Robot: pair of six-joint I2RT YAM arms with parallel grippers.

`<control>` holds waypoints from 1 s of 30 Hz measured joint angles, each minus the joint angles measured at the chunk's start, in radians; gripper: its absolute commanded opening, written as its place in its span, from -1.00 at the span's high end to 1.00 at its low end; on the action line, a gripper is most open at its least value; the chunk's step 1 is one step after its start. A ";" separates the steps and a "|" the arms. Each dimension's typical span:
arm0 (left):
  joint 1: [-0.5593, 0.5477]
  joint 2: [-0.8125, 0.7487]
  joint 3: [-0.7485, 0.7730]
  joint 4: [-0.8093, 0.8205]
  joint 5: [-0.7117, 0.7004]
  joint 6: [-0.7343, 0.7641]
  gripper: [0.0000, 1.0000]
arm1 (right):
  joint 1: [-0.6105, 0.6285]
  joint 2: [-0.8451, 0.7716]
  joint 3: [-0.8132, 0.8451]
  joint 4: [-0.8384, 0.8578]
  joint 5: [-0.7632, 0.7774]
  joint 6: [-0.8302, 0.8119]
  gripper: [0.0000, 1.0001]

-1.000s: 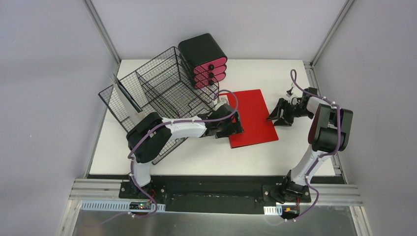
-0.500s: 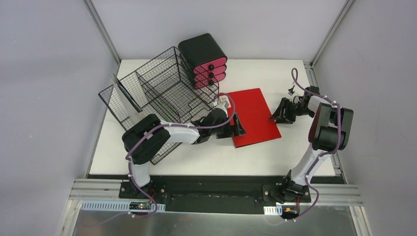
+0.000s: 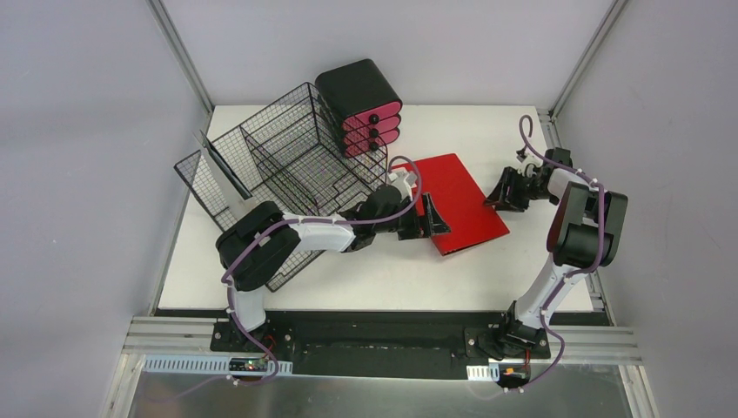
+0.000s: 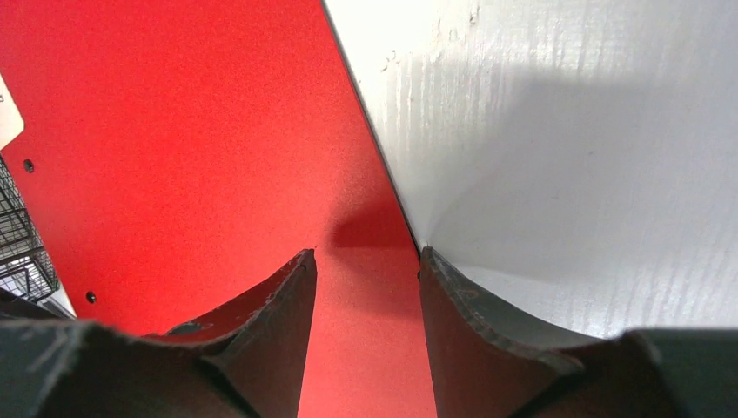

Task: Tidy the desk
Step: Pick up the folder from the center of the board.

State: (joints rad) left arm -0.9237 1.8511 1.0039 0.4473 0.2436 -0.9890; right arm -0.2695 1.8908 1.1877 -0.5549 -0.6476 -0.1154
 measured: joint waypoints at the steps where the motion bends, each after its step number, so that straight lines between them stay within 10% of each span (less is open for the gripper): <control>1: 0.000 0.000 0.004 0.001 0.000 -0.005 -0.70 | 0.000 0.000 0.000 0.005 0.002 0.000 0.02; 20: -0.006 0.017 0.069 0.274 -0.130 -0.101 -0.66 | 0.030 0.000 -0.016 -0.110 -0.127 0.043 0.02; 25: -0.006 0.059 0.155 0.145 -0.161 -0.124 -0.61 | 0.030 0.000 -0.018 -0.131 -0.151 0.047 0.02; 30: -0.007 0.060 0.238 -0.123 -0.208 -0.120 -0.14 | 0.030 0.000 -0.021 -0.148 -0.163 0.047 0.01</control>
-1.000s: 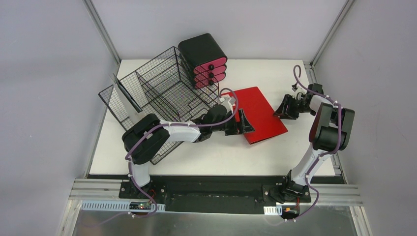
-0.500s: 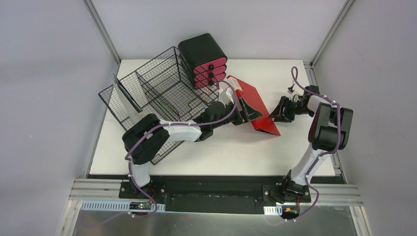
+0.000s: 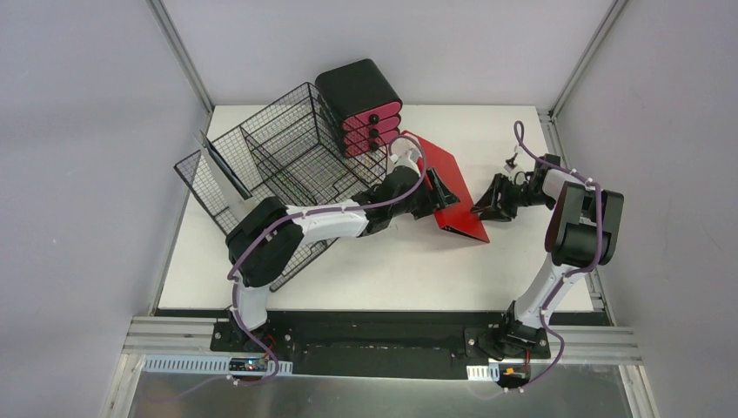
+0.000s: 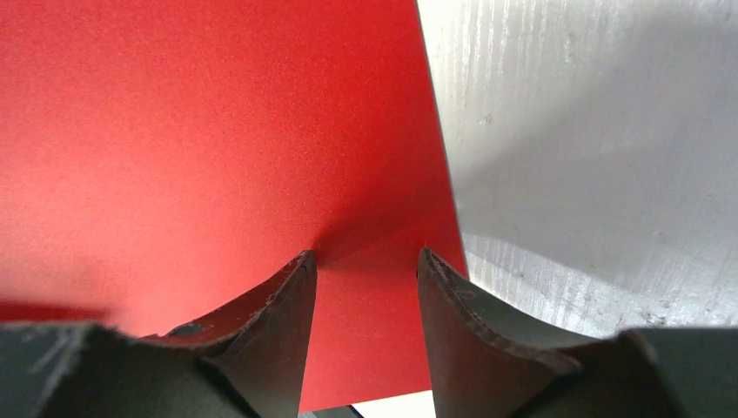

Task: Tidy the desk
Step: Pick up the folder from the center of the board.

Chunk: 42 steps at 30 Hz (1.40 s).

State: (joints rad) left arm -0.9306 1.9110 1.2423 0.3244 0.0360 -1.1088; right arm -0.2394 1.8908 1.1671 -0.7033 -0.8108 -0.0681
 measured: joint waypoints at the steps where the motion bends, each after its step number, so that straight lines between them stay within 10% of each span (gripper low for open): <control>1: 0.000 0.000 0.015 -0.053 -0.010 0.004 -0.07 | 0.000 0.000 0.000 -0.001 -0.002 0.000 0.01; 10: 0.003 0.000 0.140 -0.361 -0.025 0.064 1.00 | -0.002 -0.005 0.000 -0.008 -0.015 -0.002 -0.21; 27: -0.019 -0.236 0.061 -0.374 0.010 0.555 1.00 | -0.077 -0.263 0.001 -0.146 -0.165 -0.244 -0.97; 42: -0.020 -0.778 -0.153 -0.402 -0.011 0.884 1.00 | -0.256 -0.395 0.161 -0.688 -0.508 -0.814 -0.98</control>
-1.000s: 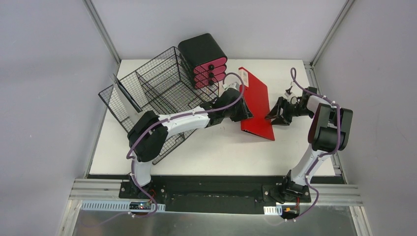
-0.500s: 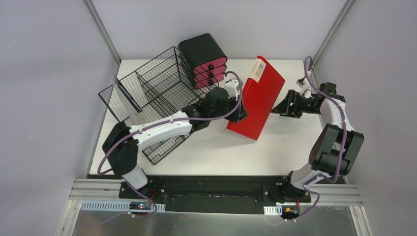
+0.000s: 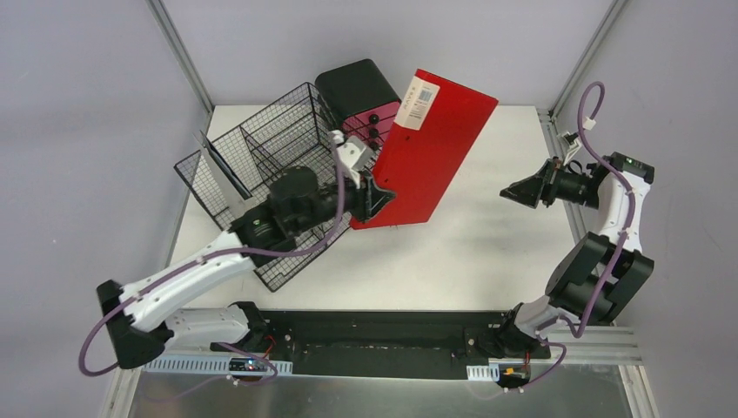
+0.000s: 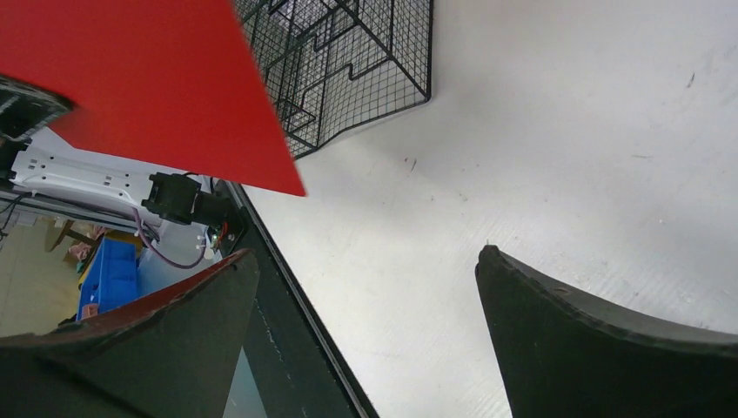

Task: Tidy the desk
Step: Pick up the folder from the center of the board.

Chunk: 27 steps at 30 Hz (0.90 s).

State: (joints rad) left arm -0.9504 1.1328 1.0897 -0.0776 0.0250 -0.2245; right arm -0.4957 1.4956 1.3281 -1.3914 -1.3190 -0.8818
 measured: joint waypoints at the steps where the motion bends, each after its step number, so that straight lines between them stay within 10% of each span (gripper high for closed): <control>1: 0.000 -0.038 0.000 -0.021 0.000 0.013 1.00 | -0.002 0.018 0.016 -0.039 -0.010 -0.053 -0.99; 19: 0.000 -0.481 0.111 -0.453 -0.237 0.142 1.00 | 0.002 0.105 0.050 -0.174 -0.081 -0.290 -0.99; 27: 0.000 -0.466 0.266 -0.573 -0.454 0.096 1.00 | 0.134 -0.052 -0.032 0.126 0.063 0.136 -0.99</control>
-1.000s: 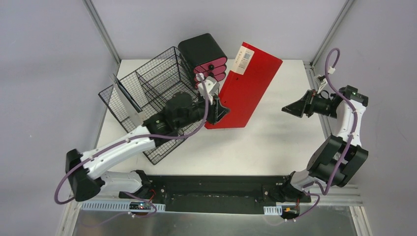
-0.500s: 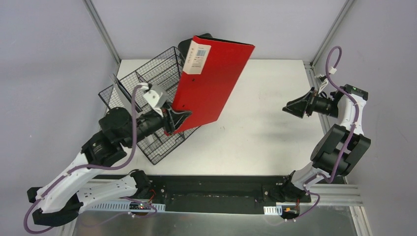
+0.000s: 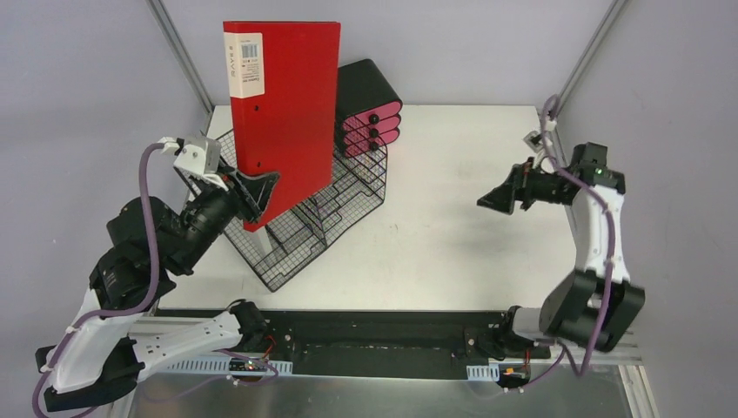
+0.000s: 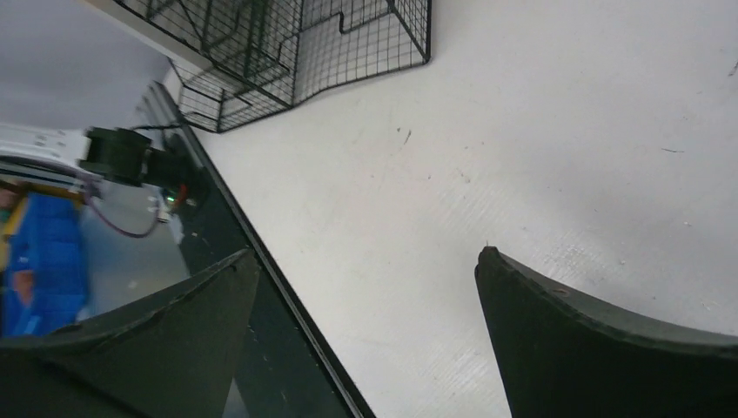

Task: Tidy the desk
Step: Pick up the folder from the center of the board, then move the storage box to the center of the board.

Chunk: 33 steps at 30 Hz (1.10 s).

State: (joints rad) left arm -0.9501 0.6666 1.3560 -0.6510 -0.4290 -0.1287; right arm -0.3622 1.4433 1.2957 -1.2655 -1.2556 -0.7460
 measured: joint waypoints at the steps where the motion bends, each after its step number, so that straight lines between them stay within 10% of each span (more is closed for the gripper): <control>1: 0.000 0.013 0.011 -0.009 -0.027 -0.005 1.00 | 0.043 -0.076 -0.057 0.120 0.069 0.102 -0.99; 6: 0.000 0.081 0.029 -0.035 -0.107 -0.002 1.00 | 0.182 -0.282 -0.072 0.399 0.219 0.416 -0.99; 21: -0.022 0.552 0.145 0.515 0.007 0.196 1.00 | 0.491 0.067 0.965 0.444 0.291 0.893 -0.97; 33: -0.275 1.184 0.496 1.069 -0.235 0.705 1.00 | 0.481 -0.084 0.982 0.417 0.593 0.996 -0.95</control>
State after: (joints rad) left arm -1.2251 1.8503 1.8515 0.4179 -0.6643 0.5766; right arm 0.1184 1.3598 2.2772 -0.8490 -0.6624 0.2504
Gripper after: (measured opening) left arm 0.248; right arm 0.973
